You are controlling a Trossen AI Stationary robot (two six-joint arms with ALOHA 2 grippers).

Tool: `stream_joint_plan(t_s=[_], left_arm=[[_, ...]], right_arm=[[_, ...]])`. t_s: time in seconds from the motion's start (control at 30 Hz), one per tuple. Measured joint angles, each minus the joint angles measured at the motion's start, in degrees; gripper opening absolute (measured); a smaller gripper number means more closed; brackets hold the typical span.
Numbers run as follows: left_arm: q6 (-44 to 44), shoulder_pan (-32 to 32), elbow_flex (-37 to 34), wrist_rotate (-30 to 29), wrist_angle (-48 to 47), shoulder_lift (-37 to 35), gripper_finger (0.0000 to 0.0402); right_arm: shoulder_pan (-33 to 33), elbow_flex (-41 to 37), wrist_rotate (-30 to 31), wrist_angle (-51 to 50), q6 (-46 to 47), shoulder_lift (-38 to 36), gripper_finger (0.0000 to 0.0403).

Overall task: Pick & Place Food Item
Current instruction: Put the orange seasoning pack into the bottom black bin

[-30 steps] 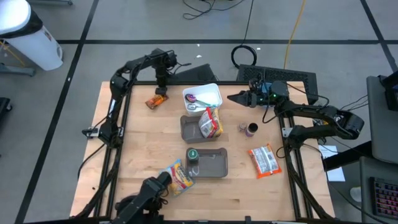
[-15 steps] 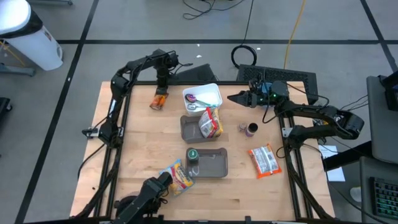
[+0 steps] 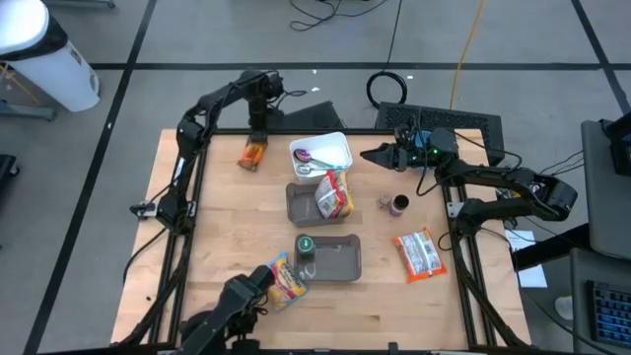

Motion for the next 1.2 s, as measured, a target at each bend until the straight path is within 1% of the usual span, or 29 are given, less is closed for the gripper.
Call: stream_joint_plan(t_s=[0.13,0.23,0.37,0.43,0.53,0.63,0.93,1.03,1.2], left_arm=[[-4.69,-0.21,2.68,0.25,-3.59,-0.24,0.0002],[-11.95,-0.63,2.73,0.29,-3.54,-0.64,0.0002],[-19.02,-1.97,2.73,3.58,-3.56,-1.25,0.0001],[-21.3,-3.08,2.73,4.28,-3.53,-1.37,0.0001],[-22.37,-4.52,2.73,4.55,-3.51,-2.97,0.0001],[-22.35,-5.74,2.73,4.59,-3.55,-5.54,0.0001],[-23.18,-8.08,2.77,4.83,-3.51,-15.59,0.0],[-22.15,-9.15,2.77,4.83,-3.5,-18.71,0.0],[-22.12,-10.73,2.77,4.92,-3.47,-22.97,0.0]], right_arm=[[0.0,0.0,0.04,0.0,0.01,0.0,0.021],[0.0,0.0,-0.05,0.02,0.01,0.0,0.021],[0.0,0.0,-0.25,0.0,0.2,0.0,0.021],[-0.08,0.0,-1.63,0.0,0.4,0.0,0.021],[-0.11,0.0,-4.25,0.02,0.46,0.0,0.021],[-0.09,0.0,-5.07,0.02,0.95,0.0,0.021],[-0.11,0.0,-4.11,0.02,1.75,0.02,0.021],[0.47,0.0,-1.54,0.02,1.35,0.02,0.021],[3.68,0.0,7.2,0.02,-1.48,0.02,0.021]])
